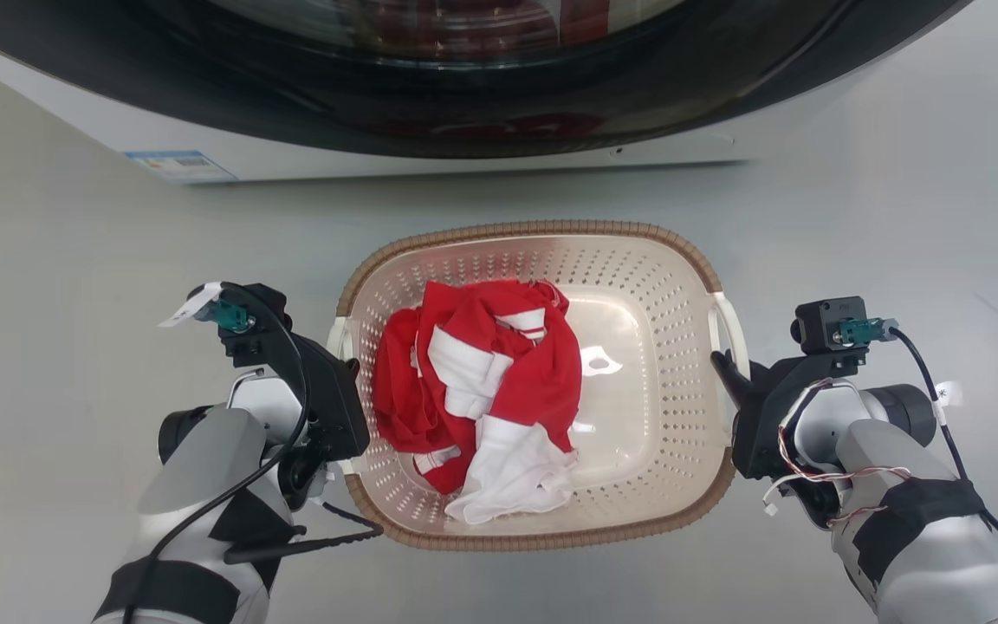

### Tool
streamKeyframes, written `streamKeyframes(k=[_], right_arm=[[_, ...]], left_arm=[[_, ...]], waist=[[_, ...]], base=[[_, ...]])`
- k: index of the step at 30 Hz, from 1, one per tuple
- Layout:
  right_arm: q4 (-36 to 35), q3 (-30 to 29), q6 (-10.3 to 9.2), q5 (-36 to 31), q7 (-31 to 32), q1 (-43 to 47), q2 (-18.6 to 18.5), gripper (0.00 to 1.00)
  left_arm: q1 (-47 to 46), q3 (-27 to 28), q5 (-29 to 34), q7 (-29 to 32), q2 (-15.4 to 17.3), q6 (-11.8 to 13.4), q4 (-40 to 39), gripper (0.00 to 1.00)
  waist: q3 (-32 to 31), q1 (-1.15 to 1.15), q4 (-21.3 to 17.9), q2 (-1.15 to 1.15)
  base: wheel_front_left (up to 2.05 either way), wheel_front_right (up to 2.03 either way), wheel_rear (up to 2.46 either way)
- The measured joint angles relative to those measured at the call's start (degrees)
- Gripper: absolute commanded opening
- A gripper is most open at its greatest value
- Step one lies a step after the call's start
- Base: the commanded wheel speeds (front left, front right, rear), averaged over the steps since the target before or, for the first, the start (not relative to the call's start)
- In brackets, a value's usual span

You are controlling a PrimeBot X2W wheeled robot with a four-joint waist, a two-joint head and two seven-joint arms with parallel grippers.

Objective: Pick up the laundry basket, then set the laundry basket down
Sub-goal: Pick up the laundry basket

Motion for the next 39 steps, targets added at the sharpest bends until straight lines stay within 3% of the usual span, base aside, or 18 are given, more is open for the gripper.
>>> streamKeyframes(k=[25, 39], right_arm=[[1.82, 5.01, -0.02, 11.22, 13.84, 2.97, -0.03, 0.0], [2.37, 6.64, -0.08, 16.44, 19.91, 5.69, -0.09, 0.0]], left_arm=[[3.71, -0.74, -6.59, 13.95, 0.41, -0.03, 1.91, 0.0], [5.91, -0.93, -8.11, 18.78, 0.66, -0.02, 2.41, 0.0]], waist=[[-16.89, -0.01, 0.16, 0.0], [-24.96, 0.0, -0.13, 0.0]], base=[[0.0, 0.0, 0.0], [0.0, 0.0, 0.0]])
